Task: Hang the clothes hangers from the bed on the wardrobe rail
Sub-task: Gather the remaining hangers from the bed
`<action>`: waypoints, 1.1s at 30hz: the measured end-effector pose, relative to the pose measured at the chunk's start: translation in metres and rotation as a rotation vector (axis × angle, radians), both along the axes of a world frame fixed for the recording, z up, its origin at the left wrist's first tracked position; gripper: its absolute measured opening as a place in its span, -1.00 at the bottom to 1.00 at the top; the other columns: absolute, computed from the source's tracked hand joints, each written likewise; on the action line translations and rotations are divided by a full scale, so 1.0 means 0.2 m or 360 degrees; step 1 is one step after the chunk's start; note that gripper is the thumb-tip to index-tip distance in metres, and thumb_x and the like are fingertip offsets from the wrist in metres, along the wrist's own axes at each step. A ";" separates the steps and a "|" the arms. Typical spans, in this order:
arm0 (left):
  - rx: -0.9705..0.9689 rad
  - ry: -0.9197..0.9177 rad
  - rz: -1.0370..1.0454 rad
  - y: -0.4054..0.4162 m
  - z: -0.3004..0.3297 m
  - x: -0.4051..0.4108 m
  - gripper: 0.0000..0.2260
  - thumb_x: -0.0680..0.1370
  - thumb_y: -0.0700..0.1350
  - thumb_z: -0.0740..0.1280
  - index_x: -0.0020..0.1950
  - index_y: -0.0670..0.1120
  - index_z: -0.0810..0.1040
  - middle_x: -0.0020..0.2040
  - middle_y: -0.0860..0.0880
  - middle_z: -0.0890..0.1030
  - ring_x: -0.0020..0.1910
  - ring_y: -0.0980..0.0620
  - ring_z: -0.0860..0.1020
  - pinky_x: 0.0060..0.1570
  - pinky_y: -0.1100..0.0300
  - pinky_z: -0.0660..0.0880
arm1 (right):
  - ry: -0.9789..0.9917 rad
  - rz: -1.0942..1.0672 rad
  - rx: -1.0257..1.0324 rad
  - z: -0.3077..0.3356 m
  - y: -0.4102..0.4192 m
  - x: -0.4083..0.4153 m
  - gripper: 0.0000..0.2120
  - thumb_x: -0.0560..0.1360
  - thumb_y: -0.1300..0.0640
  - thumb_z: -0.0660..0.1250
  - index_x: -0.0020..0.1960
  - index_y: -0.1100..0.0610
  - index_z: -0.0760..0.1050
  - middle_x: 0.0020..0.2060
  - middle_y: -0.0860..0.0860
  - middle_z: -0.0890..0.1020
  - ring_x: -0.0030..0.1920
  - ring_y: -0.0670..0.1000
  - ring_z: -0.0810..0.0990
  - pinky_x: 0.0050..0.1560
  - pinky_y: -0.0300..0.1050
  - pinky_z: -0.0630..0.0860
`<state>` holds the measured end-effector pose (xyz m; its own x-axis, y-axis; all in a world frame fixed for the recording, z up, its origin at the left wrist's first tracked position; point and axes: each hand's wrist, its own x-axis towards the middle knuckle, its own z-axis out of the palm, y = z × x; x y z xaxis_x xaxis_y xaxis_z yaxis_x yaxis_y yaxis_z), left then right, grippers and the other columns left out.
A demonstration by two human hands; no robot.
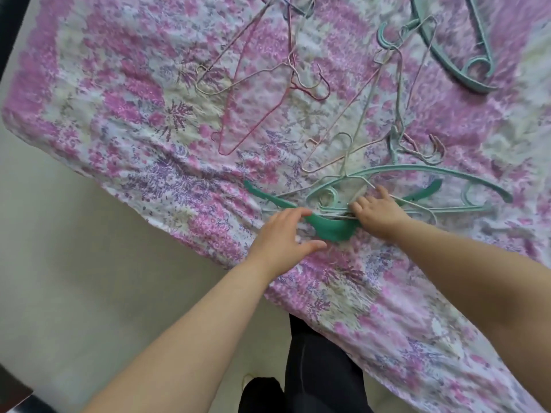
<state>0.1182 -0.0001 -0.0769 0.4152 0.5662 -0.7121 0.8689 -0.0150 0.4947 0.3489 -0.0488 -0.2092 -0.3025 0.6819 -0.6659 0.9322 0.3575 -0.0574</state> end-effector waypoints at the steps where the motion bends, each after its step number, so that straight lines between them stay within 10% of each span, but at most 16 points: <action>1: 0.0117 0.0073 -0.0263 0.00 -0.02 0.01 -0.21 0.41 0.27 0.40 0.53 0.05 0.16 0.52 0.06 0.23 0.49 0.05 0.16 0.46 0.07 0.12 | 0.0150 0.0073 0.0129 0.01 0.02 -0.02 -0.66 0.47 0.14 0.29 0.23 0.16 0.42 0.01 0.07 0.58 0.01 0.08 0.60 0.32 0.28 0.24; 6: 0.0407 0.0406 -0.0922 0.01 -0.11 -0.03 0.05 0.42 0.24 0.41 0.56 0.00 -0.32 0.57 -0.02 -0.27 0.54 -0.05 -0.28 0.42 0.07 -0.35 | 0.0563 0.0054 -0.0102 0.29 0.21 -0.18 -0.69 0.48 -0.03 0.25 0.19 0.03 0.40 -0.05 -0.03 0.60 -0.04 0.07 0.60 0.14 -0.02 0.30; 9: 0.0453 0.0209 -0.0739 0.11 -0.09 -0.05 -0.08 0.42 0.23 0.40 0.59 0.06 -0.08 0.55 0.02 0.17 0.54 0.00 0.10 0.50 0.06 -0.06 | 0.0767 -0.0120 -0.0188 0.48 0.32 -0.22 -0.74 0.44 -0.03 0.26 0.12 -0.07 0.44 -0.21 -0.07 0.62 -0.19 0.04 0.57 -0.06 -0.12 0.40; 14: -0.0051 0.0235 -0.0736 0.31 0.02 0.08 -0.50 0.39 0.24 0.38 0.27 0.11 0.39 0.11 0.07 0.57 0.04 -0.02 0.54 0.03 0.05 0.47 | 0.0887 -0.0468 -0.0837 0.60 0.48 -0.12 -0.82 0.44 -0.02 0.39 0.01 -0.06 0.46 -0.25 -0.15 0.53 -0.22 -0.02 0.51 -0.27 -0.18 0.40; 20: -0.0556 0.0268 -0.0228 0.46 0.00 0.24 -0.45 0.37 0.29 0.43 0.15 -0.02 0.38 -0.03 0.04 0.51 -0.10 0.05 0.51 -0.17 0.12 0.44 | 0.0466 -0.0157 0.0351 0.53 0.61 0.05 -0.37 0.38 -0.37 0.27 0.32 -0.04 0.40 0.22 -0.03 0.50 0.22 0.09 0.47 0.36 0.10 0.26; 27: -0.0287 0.0283 0.0130 0.48 0.00 0.19 -0.21 0.31 0.49 0.27 0.38 0.02 0.32 0.20 0.06 0.51 0.08 0.04 0.53 -0.02 0.07 0.49 | 0.1149 -0.1617 0.1568 0.34 0.54 0.22 -0.72 0.58 0.09 0.25 0.16 0.28 0.49 0.07 0.21 0.52 0.15 0.12 0.43 0.22 -0.01 0.38; 33: 0.0209 -0.0045 0.1066 0.52 -0.01 0.14 -0.60 0.50 0.18 0.35 0.19 -0.02 0.38 -0.06 0.08 0.51 -0.08 0.06 0.53 -0.23 0.25 0.41 | 0.0858 -0.2577 0.0856 0.06 0.50 0.24 -0.37 0.53 -0.07 0.28 0.43 0.26 0.19 0.38 0.20 0.28 0.42 0.20 0.22 0.44 0.13 0.17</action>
